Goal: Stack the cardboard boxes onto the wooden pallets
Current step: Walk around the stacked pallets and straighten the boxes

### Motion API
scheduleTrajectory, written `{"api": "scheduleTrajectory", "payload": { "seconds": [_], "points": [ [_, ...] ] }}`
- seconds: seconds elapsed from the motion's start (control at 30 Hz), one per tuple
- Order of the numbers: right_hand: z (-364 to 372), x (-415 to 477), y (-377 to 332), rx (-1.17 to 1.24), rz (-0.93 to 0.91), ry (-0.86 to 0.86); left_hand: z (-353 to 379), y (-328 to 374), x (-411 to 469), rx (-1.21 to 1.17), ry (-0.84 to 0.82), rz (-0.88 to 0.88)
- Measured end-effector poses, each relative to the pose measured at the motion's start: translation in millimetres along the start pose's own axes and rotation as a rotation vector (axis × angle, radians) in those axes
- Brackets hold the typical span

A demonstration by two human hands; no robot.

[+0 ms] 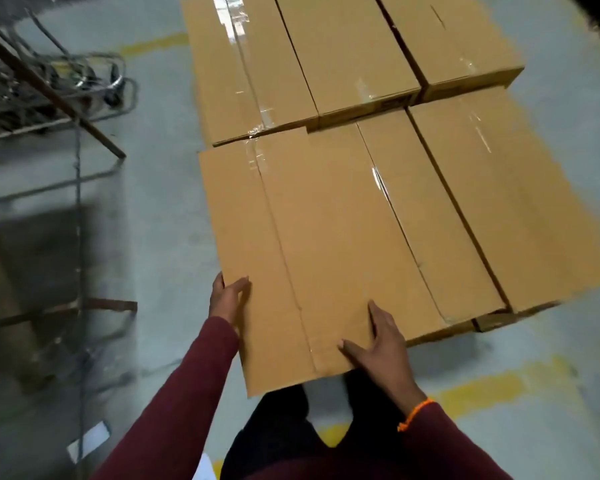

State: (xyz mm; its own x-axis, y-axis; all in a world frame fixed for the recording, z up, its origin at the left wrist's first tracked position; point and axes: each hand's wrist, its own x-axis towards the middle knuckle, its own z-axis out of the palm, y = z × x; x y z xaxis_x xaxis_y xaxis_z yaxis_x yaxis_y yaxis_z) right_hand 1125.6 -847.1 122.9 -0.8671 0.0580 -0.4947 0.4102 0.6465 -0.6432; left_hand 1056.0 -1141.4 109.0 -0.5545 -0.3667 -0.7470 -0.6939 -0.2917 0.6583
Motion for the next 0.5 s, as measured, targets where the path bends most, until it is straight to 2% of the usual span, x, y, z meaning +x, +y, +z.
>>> {"api": "scheduleTrajectory", "payload": {
  "seconds": [0.17,0.3,0.4,0.5],
  "points": [
    [-3.7,-1.1,-6.3,-0.164,-0.069,-0.139,0.0,1.8,-2.2,0.026,-0.077,0.030],
    [-7.1,-5.0,-7.0,-0.489,-0.137,-0.316,3.5,1.9,-1.1,0.083,-0.067,0.032],
    [-10.6,-4.0,-0.9,-0.702,-0.205,-0.305,11.8,1.5,-3.8,0.109,-0.022,0.057],
    [-18.8,-1.3,3.8,-0.646,-0.215,-0.249,18.4,0.3,-0.3,0.135,0.022,0.064]
  ]
}}
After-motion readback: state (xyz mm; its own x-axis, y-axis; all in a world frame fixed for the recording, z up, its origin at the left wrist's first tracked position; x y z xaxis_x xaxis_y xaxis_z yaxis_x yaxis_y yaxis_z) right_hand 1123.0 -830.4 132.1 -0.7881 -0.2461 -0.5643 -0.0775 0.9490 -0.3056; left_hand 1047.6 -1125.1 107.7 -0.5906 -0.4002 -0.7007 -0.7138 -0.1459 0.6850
